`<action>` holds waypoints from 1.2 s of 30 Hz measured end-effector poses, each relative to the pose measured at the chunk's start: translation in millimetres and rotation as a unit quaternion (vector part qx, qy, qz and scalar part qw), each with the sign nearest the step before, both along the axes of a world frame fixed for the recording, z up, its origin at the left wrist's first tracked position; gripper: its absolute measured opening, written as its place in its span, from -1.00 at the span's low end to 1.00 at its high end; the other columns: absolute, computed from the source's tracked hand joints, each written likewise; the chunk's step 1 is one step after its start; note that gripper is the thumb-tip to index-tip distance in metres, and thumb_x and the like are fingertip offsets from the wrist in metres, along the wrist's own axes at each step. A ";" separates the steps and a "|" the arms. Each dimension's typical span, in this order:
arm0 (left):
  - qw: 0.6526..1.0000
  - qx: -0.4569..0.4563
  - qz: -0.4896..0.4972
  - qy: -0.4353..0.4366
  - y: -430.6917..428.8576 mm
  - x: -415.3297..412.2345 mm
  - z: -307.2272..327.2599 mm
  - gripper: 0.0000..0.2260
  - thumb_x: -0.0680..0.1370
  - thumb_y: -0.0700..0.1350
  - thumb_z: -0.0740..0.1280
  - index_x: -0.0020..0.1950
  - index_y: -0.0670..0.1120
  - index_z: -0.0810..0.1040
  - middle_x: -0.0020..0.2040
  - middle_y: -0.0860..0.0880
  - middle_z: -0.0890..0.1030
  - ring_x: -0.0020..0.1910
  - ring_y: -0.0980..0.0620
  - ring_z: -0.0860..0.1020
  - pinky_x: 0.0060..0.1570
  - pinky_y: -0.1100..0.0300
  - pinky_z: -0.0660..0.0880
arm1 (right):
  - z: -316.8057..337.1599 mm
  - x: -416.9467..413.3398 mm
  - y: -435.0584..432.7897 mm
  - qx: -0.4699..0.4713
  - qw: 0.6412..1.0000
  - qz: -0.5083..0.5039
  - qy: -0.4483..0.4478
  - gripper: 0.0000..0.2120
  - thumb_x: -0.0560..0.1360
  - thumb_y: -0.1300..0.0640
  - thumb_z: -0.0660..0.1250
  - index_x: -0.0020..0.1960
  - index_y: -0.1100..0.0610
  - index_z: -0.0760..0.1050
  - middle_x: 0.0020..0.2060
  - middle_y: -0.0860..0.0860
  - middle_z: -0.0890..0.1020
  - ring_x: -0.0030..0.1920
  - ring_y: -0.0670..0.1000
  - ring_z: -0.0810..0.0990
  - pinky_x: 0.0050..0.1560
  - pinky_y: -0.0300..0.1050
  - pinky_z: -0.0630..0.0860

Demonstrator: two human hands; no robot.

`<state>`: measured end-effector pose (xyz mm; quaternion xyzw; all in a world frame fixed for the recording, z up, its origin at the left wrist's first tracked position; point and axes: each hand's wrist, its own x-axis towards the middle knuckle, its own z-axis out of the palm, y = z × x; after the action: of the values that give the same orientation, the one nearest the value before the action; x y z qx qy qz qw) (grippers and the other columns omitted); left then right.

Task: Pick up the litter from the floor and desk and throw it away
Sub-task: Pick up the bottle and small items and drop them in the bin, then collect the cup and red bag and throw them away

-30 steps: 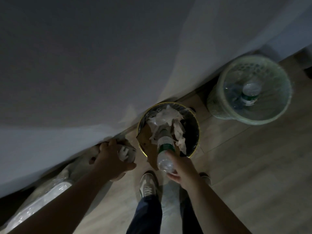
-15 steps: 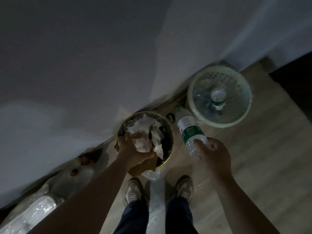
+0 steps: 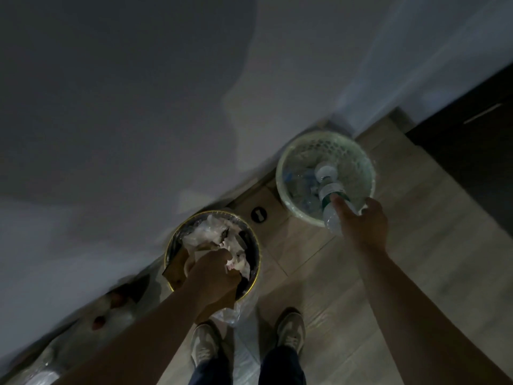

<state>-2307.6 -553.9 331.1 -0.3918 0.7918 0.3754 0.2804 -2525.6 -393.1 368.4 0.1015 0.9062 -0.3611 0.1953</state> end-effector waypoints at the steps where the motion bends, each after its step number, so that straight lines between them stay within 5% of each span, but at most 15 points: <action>1: 1.000 0.001 -0.003 0.007 -0.3 -2.8 2.7 -0.58 0.50 -0.01 0.39 0.32 -0.07 0.45 0.23 -0.04 0.53 0.21 -0.01 0.49 0.20 0.10 0.44 | 0.0 -3.9 -2.9 -0.001 1.000 0.011 -0.001 -0.29 0.42 -0.13 0.44 0.42 0.21 0.31 0.29 0.21 0.46 0.24 0.18 0.49 0.01 -0.13 0.41; 7: 0.999 -0.010 -0.039 0.032 -6.5 -12.7 14.5 -0.64 0.52 0.00 0.37 0.29 -0.06 0.47 0.21 -0.04 0.55 0.19 0.01 0.51 0.12 0.18 0.45 | -13.8 10.1 -15.8 0.008 0.993 0.116 0.008 -0.45 0.33 0.11 0.54 0.26 0.19 0.44 0.11 0.13 0.60 -0.14 -0.09 0.50 -0.29 -0.39 0.34; 9: 0.999 -0.010 -0.035 0.025 -10.1 -12.3 9.3 -0.63 0.52 0.03 0.37 0.30 -0.03 0.46 0.22 -0.01 0.56 0.21 0.03 0.51 0.15 0.18 0.45 | -30.1 20.2 -18.6 -0.006 0.989 0.141 -0.034 -0.39 0.33 0.12 0.54 0.32 0.16 0.41 0.16 0.12 0.57 -0.04 -0.05 0.56 -0.18 -0.44 0.37; 12: 1.000 0.003 -0.008 0.018 -16.1 -9.0 -5.4 -0.59 0.50 0.01 0.41 0.30 -0.04 0.46 0.21 -0.01 0.56 0.19 0.05 0.51 0.16 0.20 0.44 | -56.7 34.5 -19.5 0.018 0.983 0.160 -0.085 -0.25 0.36 0.03 0.51 0.46 0.09 0.27 0.34 0.15 0.41 0.31 0.10 0.44 0.16 -0.12 0.44; 18: 0.999 0.005 -0.040 0.001 -21.9 0.5 1.1 -0.57 0.49 0.02 0.41 0.31 -0.06 0.44 0.23 -0.02 0.53 0.18 0.05 0.49 0.07 0.30 0.36 | -52.9 51.6 -4.0 0.120 0.956 0.256 -0.075 -0.41 0.45 -0.01 0.42 0.41 0.10 0.33 0.29 0.10 0.49 0.28 0.07 0.48 0.19 -0.11 0.43; 25: 0.989 -0.029 -0.146 -0.001 -31.8 -13.5 99.0 -0.56 0.54 0.06 0.32 0.39 -0.01 0.36 0.32 -0.01 0.47 0.28 0.01 0.44 0.20 0.18 0.38 | 47.6 60.6 7.2 0.251 0.841 0.478 -0.030 -0.52 0.50 -0.06 0.30 0.37 0.04 0.31 0.23 0.03 0.47 0.24 0.03 0.47 0.20 -0.13 0.44; 31: 0.976 -0.073 -0.205 0.034 -44.2 -16.7 243.0 -0.53 0.57 0.08 0.27 0.43 -0.02 0.30 0.37 0.00 0.40 0.35 0.01 0.37 0.28 0.19 0.30 | 188.5 62.4 -5.7 0.231 0.818 0.527 0.018 -0.55 0.46 -0.08 0.33 0.29 0.04 0.39 0.21 0.02 0.50 0.23 0.04 0.48 0.17 -0.12 0.45; 36: 0.966 -0.122 -0.204 0.106 -50.5 -0.7 368.6 -0.55 0.55 0.09 0.30 0.40 0.01 0.33 0.30 0.03 0.44 0.25 0.09 0.41 0.13 0.34 0.28 | 316.2 62.5 -12.5 0.185 0.806 0.554 0.100 -0.59 0.44 -0.05 0.37 0.25 -0.01 0.43 0.19 -0.05 0.55 0.23 -0.01 0.50 0.12 -0.20 0.39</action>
<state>-2308.3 -604.4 699.7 -0.2115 0.9199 0.2498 0.2158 -2463.1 -405.6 684.6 -0.4200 0.8725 -0.0256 0.2483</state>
